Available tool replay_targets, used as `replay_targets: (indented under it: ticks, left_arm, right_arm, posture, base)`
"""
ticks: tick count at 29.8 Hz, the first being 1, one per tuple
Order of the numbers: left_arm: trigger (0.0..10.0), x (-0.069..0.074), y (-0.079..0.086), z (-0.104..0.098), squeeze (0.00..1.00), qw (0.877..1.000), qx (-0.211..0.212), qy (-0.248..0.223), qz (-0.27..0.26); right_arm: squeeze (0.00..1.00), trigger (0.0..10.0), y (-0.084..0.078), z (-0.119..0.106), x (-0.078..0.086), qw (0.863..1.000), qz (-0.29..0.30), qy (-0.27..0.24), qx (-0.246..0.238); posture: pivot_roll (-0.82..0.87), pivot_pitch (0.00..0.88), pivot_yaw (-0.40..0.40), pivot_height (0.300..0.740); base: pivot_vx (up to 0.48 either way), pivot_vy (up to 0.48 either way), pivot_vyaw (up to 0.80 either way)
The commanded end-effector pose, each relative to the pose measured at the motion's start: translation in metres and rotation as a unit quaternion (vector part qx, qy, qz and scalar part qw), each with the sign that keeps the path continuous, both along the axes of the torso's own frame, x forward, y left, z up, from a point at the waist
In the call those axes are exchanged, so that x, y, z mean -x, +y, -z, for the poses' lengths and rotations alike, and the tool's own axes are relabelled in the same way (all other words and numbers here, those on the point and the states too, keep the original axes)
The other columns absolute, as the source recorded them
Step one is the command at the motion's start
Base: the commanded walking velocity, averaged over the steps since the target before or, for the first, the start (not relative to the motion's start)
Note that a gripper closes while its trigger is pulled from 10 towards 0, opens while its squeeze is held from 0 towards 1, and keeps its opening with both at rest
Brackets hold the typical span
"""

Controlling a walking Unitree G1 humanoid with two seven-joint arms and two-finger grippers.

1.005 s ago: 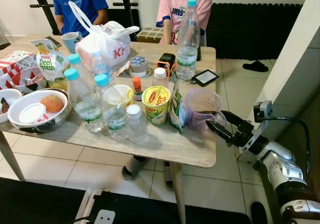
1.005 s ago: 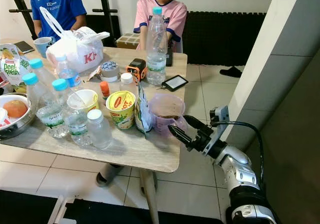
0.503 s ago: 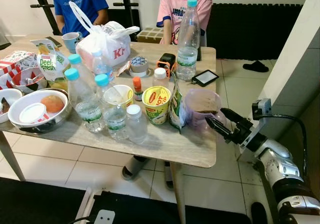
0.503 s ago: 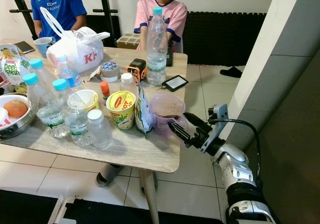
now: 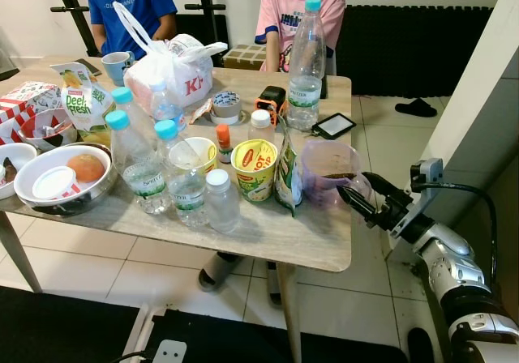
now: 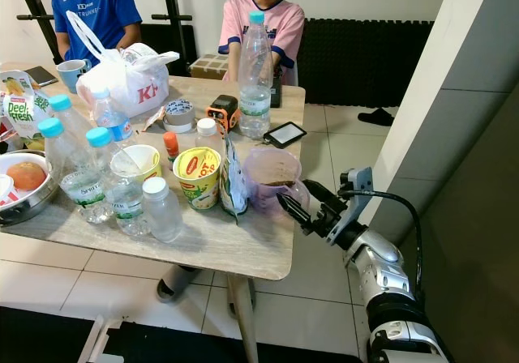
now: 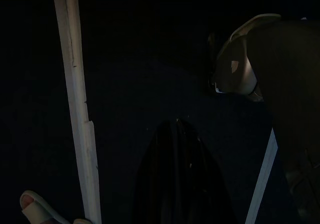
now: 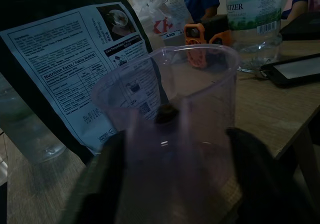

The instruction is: Restocking fridge

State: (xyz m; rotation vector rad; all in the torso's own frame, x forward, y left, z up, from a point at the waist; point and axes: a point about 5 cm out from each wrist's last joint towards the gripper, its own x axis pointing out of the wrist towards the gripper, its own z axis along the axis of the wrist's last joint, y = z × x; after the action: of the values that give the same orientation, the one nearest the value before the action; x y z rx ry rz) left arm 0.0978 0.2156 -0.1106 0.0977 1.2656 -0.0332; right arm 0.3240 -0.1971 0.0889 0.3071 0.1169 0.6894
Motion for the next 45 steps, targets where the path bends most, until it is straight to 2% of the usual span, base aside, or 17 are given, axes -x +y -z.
replay_targets:
  ticks: [1,2,20,24,25,27,28,29,34,36,37,39,42,45]
  left_arm:
    - [10.0,0.003,-0.005,0.001,0.00,1.000,0.007,0.003,-0.004]
    - [10.0,0.003,-0.005,0.001,0.00,1.000,0.006,0.003,-0.003]
    - [10.0,0.003,-0.005,0.002,0.00,1.000,0.005,0.004,0.002]
    - [10.0,0.003,-0.005,0.002,0.00,1.000,0.005,0.003,0.002]
    - [10.0,0.003,-0.005,0.002,0.00,1.000,0.005,0.003,0.002]
    - [10.0,0.003,-0.005,0.002,0.00,1.000,0.005,0.003,0.002]
    - [10.0,0.003,-0.005,0.002,0.00,1.000,0.005,0.003,0.002]
    - [10.0,0.003,-0.005,0.002,0.00,1.000,0.006,0.004,0.002]
    - [10.0,0.003,-0.005,0.002,0.00,1.000,0.006,0.004,0.002]
    - [10.0,0.003,-0.005,0.002,0.00,1.000,0.006,0.005,0.002]
    - [10.0,0.003,-0.005,0.002,0.00,1.000,0.006,0.005,0.002]
    - [10.0,0.003,-0.005,0.002,0.00,1.000,0.006,0.005,0.002]
    - [10.0,0.003,-0.005,0.002,0.00,1.000,0.006,0.004,0.001]
    - [10.0,0.002,-0.004,0.001,0.00,1.000,0.008,0.000,0.000]
  right_arm:
    - [0.00,0.7,0.003,-0.001,-0.002,1.000,0.000,-0.003,0.002]
    - [0.00,0.0,0.003,-0.001,-0.002,1.000,0.000,-0.003,0.002]
    - [0.00,0.0,0.000,-0.003,-0.004,1.000,0.007,-0.017,-0.001]
    - [0.00,0.0,-0.020,-0.008,-0.010,0.997,0.075,-0.019,0.013]
    - [0.00,0.0,-0.020,-0.008,-0.010,0.997,0.075,-0.019,0.013]
    - [0.00,0.0,-0.034,-0.012,-0.012,0.992,0.122,-0.020,0.016]
    - [0.00,0.0,-0.034,-0.012,-0.012,0.992,0.122,-0.020,0.016]
    - [0.00,0.0,-0.046,-0.016,-0.013,0.987,0.156,-0.022,0.017]
    - [0.00,0.0,-0.050,-0.017,-0.013,0.985,0.168,-0.023,0.018]
    - [0.00,0.0,-0.065,-0.018,-0.013,0.974,0.222,-0.017,0.035]
    - [0.00,0.0,-0.065,-0.018,-0.013,0.974,0.222,-0.017,0.035]
    - [0.00,0.0,-0.076,-0.015,-0.011,0.962,0.269,-0.005,0.054]
    - [0.00,0.0,-0.080,-0.009,-0.008,0.956,0.286,0.010,0.070]
    - [0.00,0.0,-0.089,0.019,0.008,0.932,0.342,0.069,0.099]
  posture:
    - [-0.02,0.000,0.001,0.740]
    - [-0.02,0.000,0.001,0.740]
    - [-0.02,0.000,0.001,0.740]
    - [-0.02,0.000,0.001,0.740]
    - [-0.02,0.000,0.001,0.740]
    - [-0.02,0.000,0.001,0.740]
    - [-0.02,0.000,0.001,0.740]
    - [-0.02,0.000,0.001,0.740]
    - [-0.02,0.000,0.001,0.740]
    - [-0.02,0.000,-0.001,0.740]
    - [-0.02,0.000,-0.001,0.740]
    - [-0.02,0.000,-0.001,0.740]
    - [-0.02,0.000,-0.001,0.740]
    - [-0.02,0.000,0.000,0.740]
  base:
    - [0.000,0.000,0.00]
    - [0.000,0.000,0.00]
    - [0.000,0.000,0.00]
    - [0.000,0.000,0.00]
    - [0.000,0.000,0.00]
    - [0.000,0.000,0.00]
    - [0.000,0.000,0.00]
    - [0.000,0.000,0.00]
    - [0.000,0.000,0.00]
    - [0.000,0.000,0.00]
    - [0.000,0.000,0.00]
    - [0.000,0.000,0.00]
    - [0.000,0.000,0.00]
    - [0.000,0.000,0.00]
